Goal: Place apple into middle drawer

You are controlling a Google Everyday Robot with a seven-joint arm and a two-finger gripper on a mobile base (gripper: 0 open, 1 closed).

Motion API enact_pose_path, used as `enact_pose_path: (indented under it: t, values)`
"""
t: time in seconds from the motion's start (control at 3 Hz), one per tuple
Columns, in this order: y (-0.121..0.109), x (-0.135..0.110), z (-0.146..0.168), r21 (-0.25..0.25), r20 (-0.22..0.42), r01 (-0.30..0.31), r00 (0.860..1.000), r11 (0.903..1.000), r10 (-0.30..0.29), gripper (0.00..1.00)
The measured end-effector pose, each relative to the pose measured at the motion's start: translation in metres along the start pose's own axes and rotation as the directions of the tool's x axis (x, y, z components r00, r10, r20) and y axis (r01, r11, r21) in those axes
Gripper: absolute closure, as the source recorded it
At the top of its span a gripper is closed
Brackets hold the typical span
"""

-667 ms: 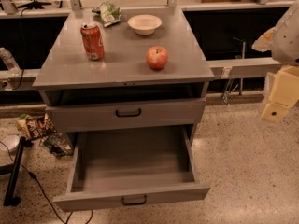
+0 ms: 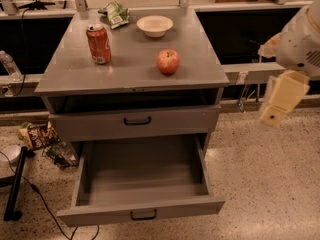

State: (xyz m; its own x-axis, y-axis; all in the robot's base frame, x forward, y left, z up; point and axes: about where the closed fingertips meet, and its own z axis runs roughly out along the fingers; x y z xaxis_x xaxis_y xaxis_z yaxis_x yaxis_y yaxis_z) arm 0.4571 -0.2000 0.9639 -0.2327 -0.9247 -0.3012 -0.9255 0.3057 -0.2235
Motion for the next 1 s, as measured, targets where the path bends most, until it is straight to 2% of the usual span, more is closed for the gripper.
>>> enact_pose_path:
  t: [0.33,0.67,1.0]
  values:
    - [-0.042,-0.043,0.047,-0.016,0.233,-0.065,0.970,0.9978,0.066,0.00]
    - [-0.076,-0.071,0.071,-0.002,0.393,-0.096,0.915,0.9954,0.089,0.00]
    - [-0.103,-0.089,0.096,0.036,0.444,-0.138,0.889,0.9898,0.108,0.00]
